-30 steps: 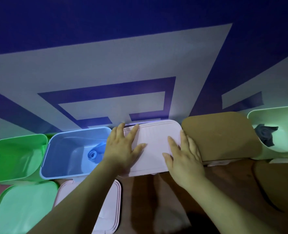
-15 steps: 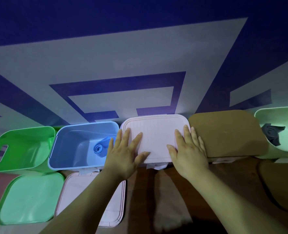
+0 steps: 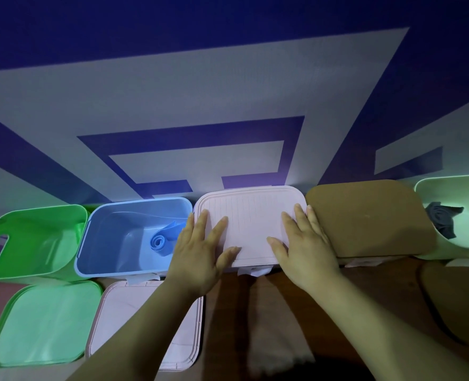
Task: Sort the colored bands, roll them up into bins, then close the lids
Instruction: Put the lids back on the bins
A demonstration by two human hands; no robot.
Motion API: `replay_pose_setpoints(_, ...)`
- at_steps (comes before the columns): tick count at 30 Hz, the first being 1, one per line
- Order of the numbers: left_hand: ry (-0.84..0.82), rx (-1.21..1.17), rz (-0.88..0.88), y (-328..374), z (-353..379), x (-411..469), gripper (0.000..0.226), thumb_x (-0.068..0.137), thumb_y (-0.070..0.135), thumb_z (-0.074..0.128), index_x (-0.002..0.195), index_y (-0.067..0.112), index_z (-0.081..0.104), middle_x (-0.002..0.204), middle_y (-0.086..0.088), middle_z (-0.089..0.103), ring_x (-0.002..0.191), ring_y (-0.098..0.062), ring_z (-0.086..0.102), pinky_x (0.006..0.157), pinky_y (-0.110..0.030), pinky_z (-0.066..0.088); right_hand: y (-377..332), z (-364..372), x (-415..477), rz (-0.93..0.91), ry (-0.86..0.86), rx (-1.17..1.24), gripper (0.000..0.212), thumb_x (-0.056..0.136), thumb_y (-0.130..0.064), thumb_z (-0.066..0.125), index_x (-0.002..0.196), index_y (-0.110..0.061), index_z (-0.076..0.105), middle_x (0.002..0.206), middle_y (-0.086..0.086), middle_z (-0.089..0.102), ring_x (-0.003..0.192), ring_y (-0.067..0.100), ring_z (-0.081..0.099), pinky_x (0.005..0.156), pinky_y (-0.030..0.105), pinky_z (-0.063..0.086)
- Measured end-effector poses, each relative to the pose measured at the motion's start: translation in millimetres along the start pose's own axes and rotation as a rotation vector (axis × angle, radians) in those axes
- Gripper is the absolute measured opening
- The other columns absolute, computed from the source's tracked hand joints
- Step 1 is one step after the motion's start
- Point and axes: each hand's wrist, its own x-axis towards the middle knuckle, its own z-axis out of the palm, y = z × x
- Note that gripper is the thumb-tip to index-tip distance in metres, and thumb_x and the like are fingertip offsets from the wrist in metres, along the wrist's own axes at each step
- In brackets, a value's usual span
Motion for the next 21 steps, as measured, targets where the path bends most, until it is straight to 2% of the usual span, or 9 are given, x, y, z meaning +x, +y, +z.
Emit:
replay_pose_setpoints(3,0.008,-0.047,-0.013,0,-1,0,0.074,0.091,0.075,0.021,0.155,0.039,0.014,0.166,-0.001,0.003,0.153,-0.029,-0.008,0.122,-0.045,0.007,0,0,0,-0.019,0.028,0.059,0.067,0.095,-0.053,0.048,0.151,-0.018,0.035,0.164,0.004,0.018,0.152,0.025,0.004,0.121,0.034,0.011)
replay_pose_setpoints(6,-0.002,-0.036,-0.024,1,-2,1,0.073,0.091,0.074,0.021,0.155,0.039,0.014,0.167,0.0,0.003,0.153,-0.029,-0.008,0.122,-0.045,0.007,0,1,0,-0.016,0.035,0.066,0.067,0.095,-0.053,0.047,0.151,-0.018,0.035,0.164,0.004,0.019,0.152,0.025,0.004,0.121,0.034,0.011)
replay_pose_setpoints(9,-0.009,0.023,-0.018,1,-1,2,0.076,0.09,0.077,0.015,0.156,0.038,0.011,0.167,-0.003,0.002,0.152,-0.032,-0.006,0.122,-0.048,0.006,-2,4,1,-0.023,0.003,-0.017,0.07,0.096,-0.06,0.033,0.154,-0.02,0.027,0.165,0.005,0.013,0.153,0.026,0.001,0.122,0.037,0.01)
replay_pose_setpoints(14,-0.012,0.147,-0.002,0,4,5,0.079,0.088,0.08,0.005,0.156,0.038,0.003,0.167,-0.005,0.0,0.152,-0.033,-0.008,0.121,-0.055,0.003,-1,9,2,-0.036,-0.033,-0.09,0.086,0.085,-0.067,0.001,0.157,-0.023,0.016,0.166,0.005,0.005,0.153,0.025,-0.001,0.122,0.038,0.003)
replay_pose_setpoints(18,-0.011,0.193,0.013,0,3,5,0.083,0.086,0.081,0.001,0.156,0.036,0.004,0.166,-0.008,0.003,0.152,-0.035,-0.006,0.121,-0.058,0.004,4,10,1,-0.045,-0.027,-0.131,0.084,0.086,-0.069,0.003,0.156,-0.025,0.017,0.166,0.004,0.007,0.153,0.023,0.0,0.122,0.041,0.002)
replay_pose_setpoints(21,-0.006,0.182,0.0,0,6,6,0.082,0.088,0.08,0.005,0.156,0.036,0.003,0.166,-0.009,0.002,0.152,-0.035,-0.007,0.12,-0.057,0.003,4,11,1,-0.045,-0.033,-0.15,0.083,0.088,-0.069,0.005,0.156,-0.025,0.018,0.165,0.003,0.007,0.153,0.023,0.001,0.121,0.042,0.003)
